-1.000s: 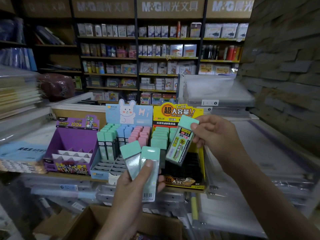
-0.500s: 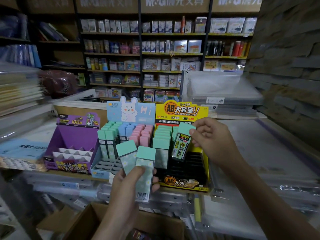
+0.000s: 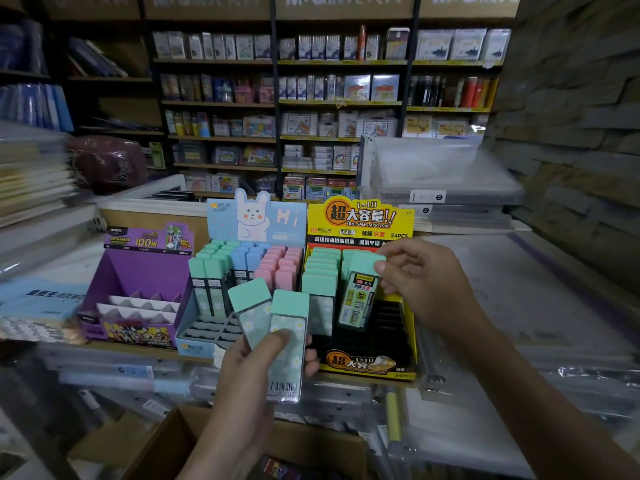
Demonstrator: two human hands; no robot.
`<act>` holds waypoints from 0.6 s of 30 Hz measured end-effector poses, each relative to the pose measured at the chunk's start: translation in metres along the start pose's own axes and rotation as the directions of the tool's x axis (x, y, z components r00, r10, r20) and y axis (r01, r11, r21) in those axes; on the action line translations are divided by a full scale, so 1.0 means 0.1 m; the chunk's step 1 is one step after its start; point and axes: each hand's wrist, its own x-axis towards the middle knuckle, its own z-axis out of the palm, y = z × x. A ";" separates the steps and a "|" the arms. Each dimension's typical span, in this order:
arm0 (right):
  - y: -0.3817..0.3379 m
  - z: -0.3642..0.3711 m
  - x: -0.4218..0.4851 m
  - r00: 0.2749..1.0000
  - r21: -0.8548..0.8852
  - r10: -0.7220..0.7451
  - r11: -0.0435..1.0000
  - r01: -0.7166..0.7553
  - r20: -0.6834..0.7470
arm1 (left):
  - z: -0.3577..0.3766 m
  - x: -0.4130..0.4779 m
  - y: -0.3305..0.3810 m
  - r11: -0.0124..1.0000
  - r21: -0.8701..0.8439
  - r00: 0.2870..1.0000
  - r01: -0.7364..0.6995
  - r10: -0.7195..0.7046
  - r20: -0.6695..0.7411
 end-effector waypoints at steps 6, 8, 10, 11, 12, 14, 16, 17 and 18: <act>-0.03 0.00 -0.01 0.998 -0.087 -0.059 0.995 0.057 -0.025 | 0.01 -0.01 0.01 1.000 0.009 1.000 0.002 -0.002 0.016; -0.04 -0.01 -0.02 0.998 -0.094 -0.056 0.994 0.054 -0.023 | 0.00 -0.01 0.01 1.000 0.008 1.000 0.007 -0.007 0.013; -0.04 -0.01 -0.02 0.999 -0.082 -0.047 0.996 0.045 -0.016 | 0.00 -0.01 0.00 1.000 0.005 1.000 0.010 -0.010 0.019; -0.04 -0.01 -0.02 0.999 -0.079 -0.046 0.996 0.045 -0.013 | 0.00 -0.01 0.00 1.000 0.003 1.000 0.012 -0.012 0.017; -0.04 -0.01 -0.02 0.999 -0.074 -0.044 0.996 0.043 -0.007 | -0.01 -0.01 0.00 1.000 0.002 1.000 0.015 -0.015 0.010; -0.04 0.00 -0.02 0.999 -0.067 -0.035 0.997 0.035 0.011 | -0.02 -0.01 0.00 1.000 -0.002 1.000 0.021 -0.021 -0.005; -0.04 0.00 -0.02 0.999 -0.083 -0.034 0.996 0.035 0.024 | -0.02 -0.01 0.00 1.000 -0.010 1.000 0.024 -0.024 -0.009; -0.04 0.00 -0.02 0.999 -0.095 -0.040 0.995 0.042 0.019 | -0.03 0.00 0.00 1.000 -0.013 1.000 0.024 -0.025 -0.008; -0.04 0.00 -0.02 0.999 -0.102 -0.049 0.994 0.050 0.007 | -0.04 0.00 0.00 1.000 -0.014 1.000 0.025 -0.025 -0.005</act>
